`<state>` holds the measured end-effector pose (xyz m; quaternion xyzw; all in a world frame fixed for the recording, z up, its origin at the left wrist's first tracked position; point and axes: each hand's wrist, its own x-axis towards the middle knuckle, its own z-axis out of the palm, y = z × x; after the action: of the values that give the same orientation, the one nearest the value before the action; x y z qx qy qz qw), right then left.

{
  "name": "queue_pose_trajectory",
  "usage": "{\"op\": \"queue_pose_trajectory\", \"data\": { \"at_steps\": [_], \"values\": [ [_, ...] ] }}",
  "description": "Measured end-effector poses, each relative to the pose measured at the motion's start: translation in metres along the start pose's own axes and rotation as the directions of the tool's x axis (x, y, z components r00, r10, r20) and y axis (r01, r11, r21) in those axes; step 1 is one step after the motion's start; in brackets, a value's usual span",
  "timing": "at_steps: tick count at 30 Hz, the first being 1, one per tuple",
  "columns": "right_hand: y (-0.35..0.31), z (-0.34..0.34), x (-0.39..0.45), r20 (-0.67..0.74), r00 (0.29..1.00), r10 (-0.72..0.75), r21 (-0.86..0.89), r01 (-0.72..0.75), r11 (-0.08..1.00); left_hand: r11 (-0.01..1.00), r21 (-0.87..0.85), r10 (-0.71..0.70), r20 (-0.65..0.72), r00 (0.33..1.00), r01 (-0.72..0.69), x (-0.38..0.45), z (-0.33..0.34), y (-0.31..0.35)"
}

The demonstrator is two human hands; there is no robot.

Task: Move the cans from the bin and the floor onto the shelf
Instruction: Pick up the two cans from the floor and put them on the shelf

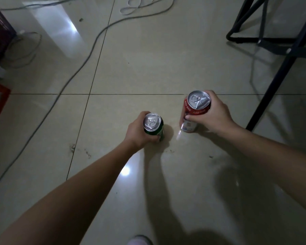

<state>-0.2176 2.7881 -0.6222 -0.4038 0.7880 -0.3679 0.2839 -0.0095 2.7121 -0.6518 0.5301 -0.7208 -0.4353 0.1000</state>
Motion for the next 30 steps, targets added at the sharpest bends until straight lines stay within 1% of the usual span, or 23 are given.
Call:
{"op": "queue_pose_trajectory", "data": {
  "at_steps": [3,6,8,11,14,16,18,21,26,30],
  "values": [
    [-0.001,0.0,-0.001,-0.019,1.0,-0.008,-0.026,0.008,1.0,0.999,0.037,0.003,-0.002,1.0,-0.002,0.003,-0.01,0.004],
    [-0.014,-0.007,-0.005,-0.051,0.999,0.007,-0.012,-0.008,1.0,0.994,0.105,0.033,-0.014,0.999,-0.031,0.002,-0.034,0.023],
    [-0.035,-0.018,-0.011,-0.073,0.997,0.028,0.007,-0.027,1.0,0.989,0.138,0.05,-0.029,0.998,-0.046,-0.004,-0.059,0.047],
    [-0.086,-0.048,-0.022,-0.09,0.995,0.044,0.043,-0.04,0.998,0.986,0.152,0.067,-0.029,0.997,-0.062,-0.021,-0.106,0.098],
    [-0.155,-0.095,-0.039,-0.071,0.996,0.06,0.076,-0.054,0.996,0.99,0.121,0.065,0.015,0.998,-0.066,-0.05,-0.161,0.167],
    [-0.193,-0.124,-0.047,-0.073,0.995,0.066,0.102,-0.058,0.993,0.988,0.133,0.079,0.019,0.997,-0.08,-0.064,-0.19,0.206],
    [-0.246,-0.166,-0.06,-0.059,0.996,0.074,0.109,-0.067,0.992,0.983,0.154,0.097,0.042,0.994,-0.103,-0.087,-0.232,0.26],
    [-0.328,-0.239,-0.077,-0.081,0.995,0.063,0.076,-0.056,0.995,0.97,0.199,0.127,0.075,0.989,-0.14,-0.118,-0.293,0.347],
    [-0.446,-0.359,-0.103,-0.115,0.993,0.034,0.045,-0.029,0.999,0.932,0.274,0.188,0.2,0.962,-0.239,-0.159,-0.384,0.496],
    [-0.518,-0.446,-0.124,-0.135,0.991,0.006,0.036,-0.001,0.999,0.897,0.281,0.252,0.31,0.917,-0.342,-0.184,-0.433,0.607]
  ]
}}
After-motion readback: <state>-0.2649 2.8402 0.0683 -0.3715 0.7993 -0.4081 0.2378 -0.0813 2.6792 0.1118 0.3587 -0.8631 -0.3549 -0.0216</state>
